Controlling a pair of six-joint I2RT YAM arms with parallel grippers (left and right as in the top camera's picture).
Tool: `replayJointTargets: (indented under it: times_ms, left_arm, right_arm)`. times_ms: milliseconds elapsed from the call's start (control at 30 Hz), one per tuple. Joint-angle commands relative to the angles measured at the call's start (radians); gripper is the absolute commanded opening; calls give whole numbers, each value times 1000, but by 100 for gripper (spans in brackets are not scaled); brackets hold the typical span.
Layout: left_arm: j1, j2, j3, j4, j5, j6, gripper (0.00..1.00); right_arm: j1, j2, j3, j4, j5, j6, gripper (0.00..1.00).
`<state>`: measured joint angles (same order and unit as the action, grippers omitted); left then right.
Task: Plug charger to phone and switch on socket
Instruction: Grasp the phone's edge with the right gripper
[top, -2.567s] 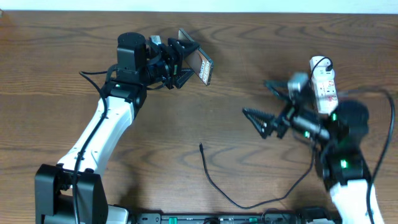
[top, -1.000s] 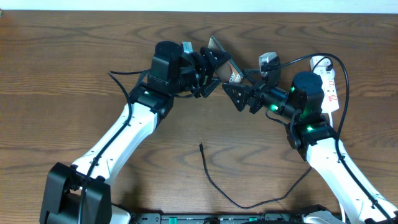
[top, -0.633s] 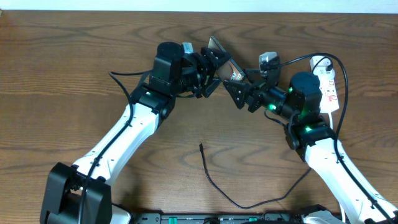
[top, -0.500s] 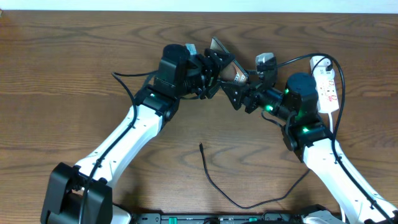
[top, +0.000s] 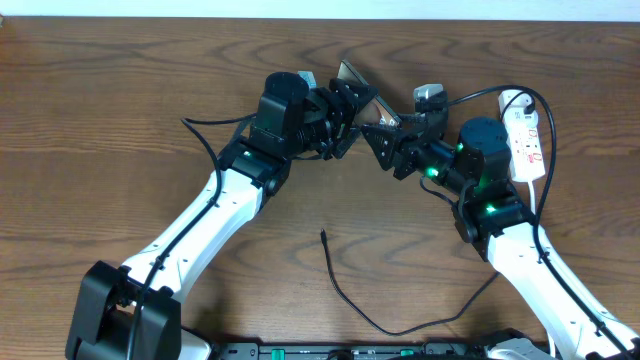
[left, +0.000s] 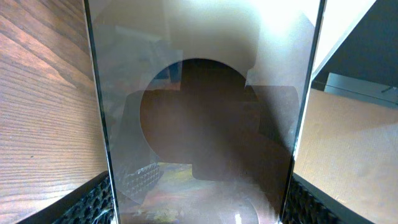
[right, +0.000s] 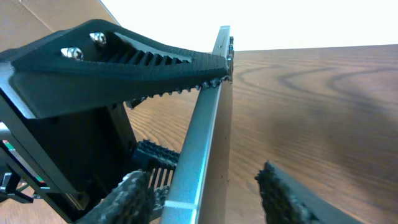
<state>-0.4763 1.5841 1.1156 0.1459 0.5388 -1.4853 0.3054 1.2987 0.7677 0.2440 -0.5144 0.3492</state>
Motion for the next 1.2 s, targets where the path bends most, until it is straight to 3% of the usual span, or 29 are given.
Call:
replayJointTargets:
  times_ms: [0, 233, 700, 767, 800, 867, 900, 1167]
  left_arm:
    - [-16, -9, 27, 18, -8, -2, 7]
    - [-34, -9, 27, 17, -8, -2, 7]
    - [-34, -9, 27, 17, -8, -2, 8]
    - [-34, -9, 27, 17, -8, -2, 17]
    - [-34, -9, 27, 17, -8, -2, 27]
    - [-34, -9, 27, 17, -8, -2, 63]
    - [-34, -9, 27, 17, -8, -2, 88]
    - [-23, -10, 27, 23, 39, -1, 92]
  right_arm:
    - [16, -1, 10, -1, 12, -1, 51]
    - [16, -1, 10, -1, 11, -1, 40]
    - [16, -1, 10, 4, 10, 14, 1]
    - [16, -1, 10, 9, 7, 14, 1]
    - [16, -1, 10, 11, 7, 14, 1]
    - [16, -1, 10, 14, 7, 18, 1]
    - [16, -1, 10, 18, 7, 22, 1]
    - [-15, -1, 10, 67, 8, 103, 1]
